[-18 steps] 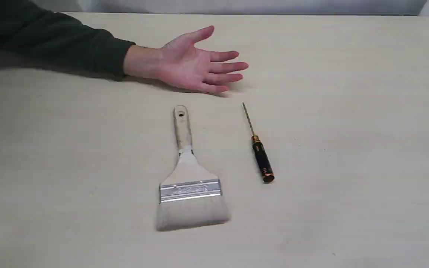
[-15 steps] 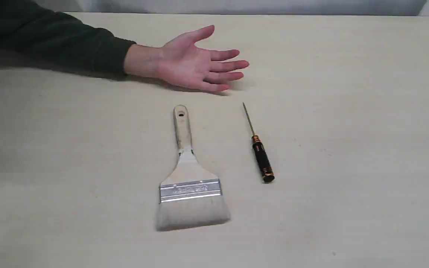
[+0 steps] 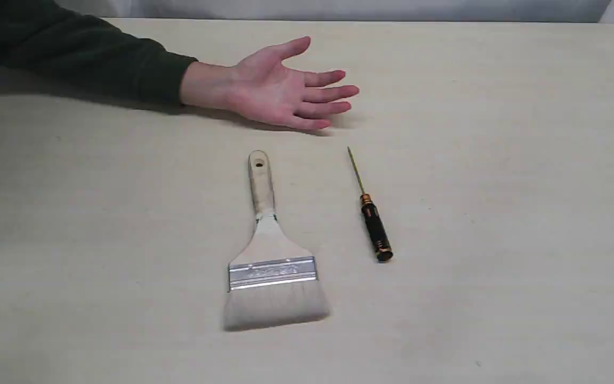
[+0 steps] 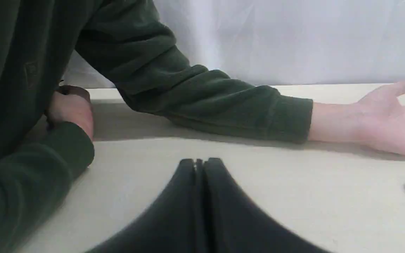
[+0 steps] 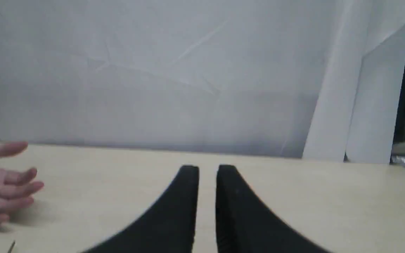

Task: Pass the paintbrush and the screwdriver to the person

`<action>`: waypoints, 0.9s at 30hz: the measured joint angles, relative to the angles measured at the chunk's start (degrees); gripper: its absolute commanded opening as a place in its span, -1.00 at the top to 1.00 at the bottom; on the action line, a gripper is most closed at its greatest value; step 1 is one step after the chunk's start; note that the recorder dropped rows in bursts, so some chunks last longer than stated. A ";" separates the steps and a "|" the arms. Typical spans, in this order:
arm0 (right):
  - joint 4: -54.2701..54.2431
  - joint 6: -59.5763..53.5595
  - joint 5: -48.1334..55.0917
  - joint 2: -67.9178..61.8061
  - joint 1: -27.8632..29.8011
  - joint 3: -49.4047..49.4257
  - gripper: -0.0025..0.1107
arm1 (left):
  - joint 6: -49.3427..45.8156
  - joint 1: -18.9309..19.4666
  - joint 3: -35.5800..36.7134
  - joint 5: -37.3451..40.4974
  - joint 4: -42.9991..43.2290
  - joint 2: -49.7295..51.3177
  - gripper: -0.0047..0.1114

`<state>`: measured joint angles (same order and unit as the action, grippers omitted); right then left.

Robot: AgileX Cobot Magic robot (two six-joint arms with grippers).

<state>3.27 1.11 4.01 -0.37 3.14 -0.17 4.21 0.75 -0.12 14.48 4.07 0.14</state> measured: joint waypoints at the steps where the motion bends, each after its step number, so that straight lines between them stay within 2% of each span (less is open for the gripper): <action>1: 0.00 0.00 -0.98 0.00 0.00 0.00 0.76 | 0.00 0.00 0.00 0.00 0.00 0.00 0.92; 5: 0.00 0.00 -5.14 0.00 0.00 0.00 0.76 | 0.00 0.00 0.00 0.00 0.00 0.00 0.92; 22: -0.23 0.16 -9.58 0.00 0.00 0.00 0.76 | 0.00 0.00 0.00 0.00 0.00 0.00 0.92; 27: -6.37 2.01 -9.58 0.00 0.00 0.00 0.76 | 0.00 0.00 0.00 0.00 0.00 0.00 0.92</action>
<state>-3.09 3.12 -5.57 -0.37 3.14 -0.17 4.21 0.75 -0.12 14.48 4.07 0.14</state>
